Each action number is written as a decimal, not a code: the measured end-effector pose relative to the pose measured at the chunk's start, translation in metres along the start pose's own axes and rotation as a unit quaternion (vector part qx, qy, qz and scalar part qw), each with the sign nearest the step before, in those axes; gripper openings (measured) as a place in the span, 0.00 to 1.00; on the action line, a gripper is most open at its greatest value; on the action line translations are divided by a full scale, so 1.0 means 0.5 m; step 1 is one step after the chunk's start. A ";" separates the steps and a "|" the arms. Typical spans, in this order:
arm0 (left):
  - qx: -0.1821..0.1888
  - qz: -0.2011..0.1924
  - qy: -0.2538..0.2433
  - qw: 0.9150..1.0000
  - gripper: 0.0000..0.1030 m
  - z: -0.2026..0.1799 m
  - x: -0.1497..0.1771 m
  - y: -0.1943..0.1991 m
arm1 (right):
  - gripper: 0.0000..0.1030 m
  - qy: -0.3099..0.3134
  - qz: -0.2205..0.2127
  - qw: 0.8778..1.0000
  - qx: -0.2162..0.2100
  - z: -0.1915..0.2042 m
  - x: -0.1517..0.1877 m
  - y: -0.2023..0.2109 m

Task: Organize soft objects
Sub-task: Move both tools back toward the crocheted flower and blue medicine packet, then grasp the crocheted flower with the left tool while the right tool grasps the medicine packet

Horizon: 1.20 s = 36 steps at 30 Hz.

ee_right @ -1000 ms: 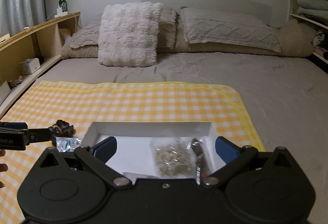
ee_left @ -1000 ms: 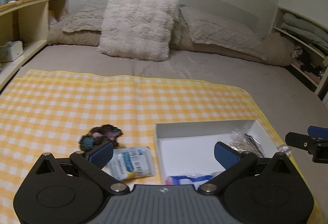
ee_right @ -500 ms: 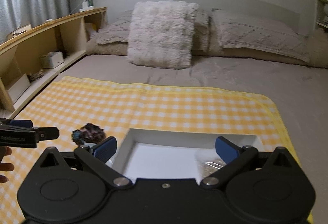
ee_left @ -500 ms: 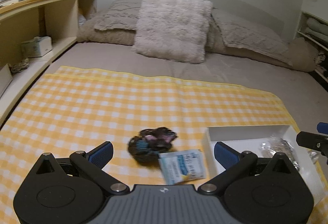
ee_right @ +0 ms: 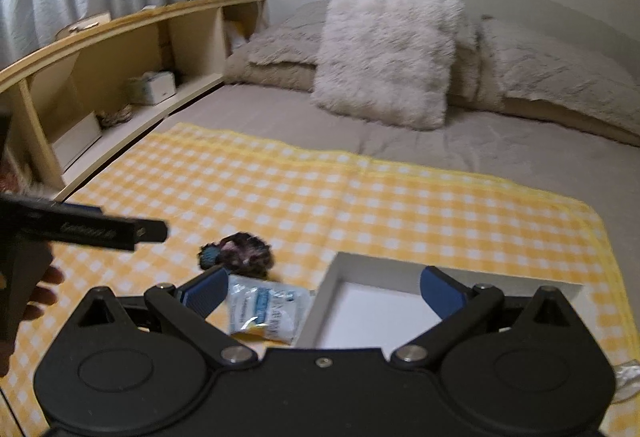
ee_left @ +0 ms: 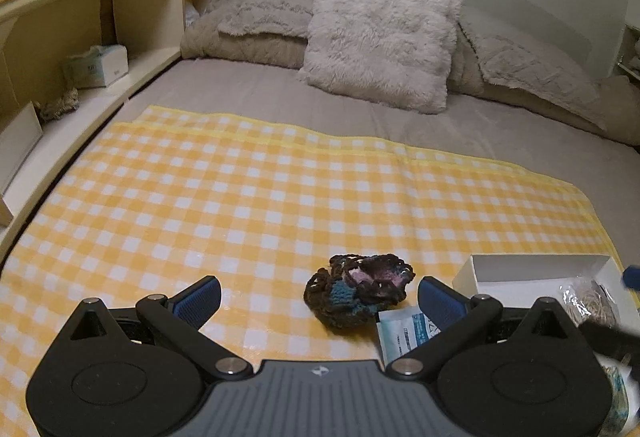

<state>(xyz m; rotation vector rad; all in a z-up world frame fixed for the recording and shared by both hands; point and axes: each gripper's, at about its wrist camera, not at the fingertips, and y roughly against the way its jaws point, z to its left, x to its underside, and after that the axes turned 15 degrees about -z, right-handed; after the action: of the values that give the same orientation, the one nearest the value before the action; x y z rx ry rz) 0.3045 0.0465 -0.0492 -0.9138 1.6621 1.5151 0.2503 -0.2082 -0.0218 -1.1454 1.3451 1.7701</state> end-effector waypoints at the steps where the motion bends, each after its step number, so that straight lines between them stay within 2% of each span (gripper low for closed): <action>1: 0.003 0.004 0.002 1.000 1.00 -0.001 -0.001 -0.009 | 1.00 0.001 0.005 1.000 -0.005 0.005 0.003 -0.008; 11: 0.026 0.047 0.028 0.998 1.00 -0.025 0.010 -0.109 | 0.97 0.032 0.054 0.997 -0.043 0.059 0.018 -0.085; 16: 0.026 0.069 0.030 0.997 1.00 -0.039 0.024 -0.166 | 0.72 0.012 0.064 0.996 -0.068 0.057 0.016 -0.112; 18: 0.024 0.078 0.027 0.996 1.00 -0.047 0.031 -0.191 | 0.55 0.005 0.072 0.995 -0.066 0.053 0.018 -0.125; 21: 0.022 0.093 0.021 0.995 1.00 -0.057 0.042 -0.221 | 0.39 -0.014 0.088 0.994 -0.067 0.040 0.025 -0.151; 24: 0.015 0.107 0.016 0.994 1.00 -0.062 0.056 -0.247 | 0.28 -0.026 0.101 0.992 -0.077 0.031 0.034 -0.178; 27: 0.009 0.119 0.014 0.993 0.98 -0.058 0.068 -0.268 | 0.25 -0.026 0.111 0.990 -0.083 0.029 0.046 -0.203; 29: 0.000 0.125 0.013 0.992 0.80 -0.049 0.072 -0.276 | 0.24 -0.020 0.117 0.989 -0.084 0.031 0.054 -0.219; 31: -0.019 0.127 0.026 0.991 0.79 -0.031 0.071 -0.279 | 0.23 -0.009 0.125 0.989 -0.083 0.036 0.066 -0.236; 36: -0.038 0.118 0.043 0.991 0.76 0.023 0.069 -0.265 | 0.20 0.012 0.143 0.986 -0.080 0.055 0.087 -0.279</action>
<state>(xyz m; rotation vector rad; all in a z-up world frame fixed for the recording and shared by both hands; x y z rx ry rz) 0.4017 0.0477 -0.1463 -0.8562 1.8388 1.7277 0.3455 -0.1435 -0.1157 -1.1037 1.4624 2.1064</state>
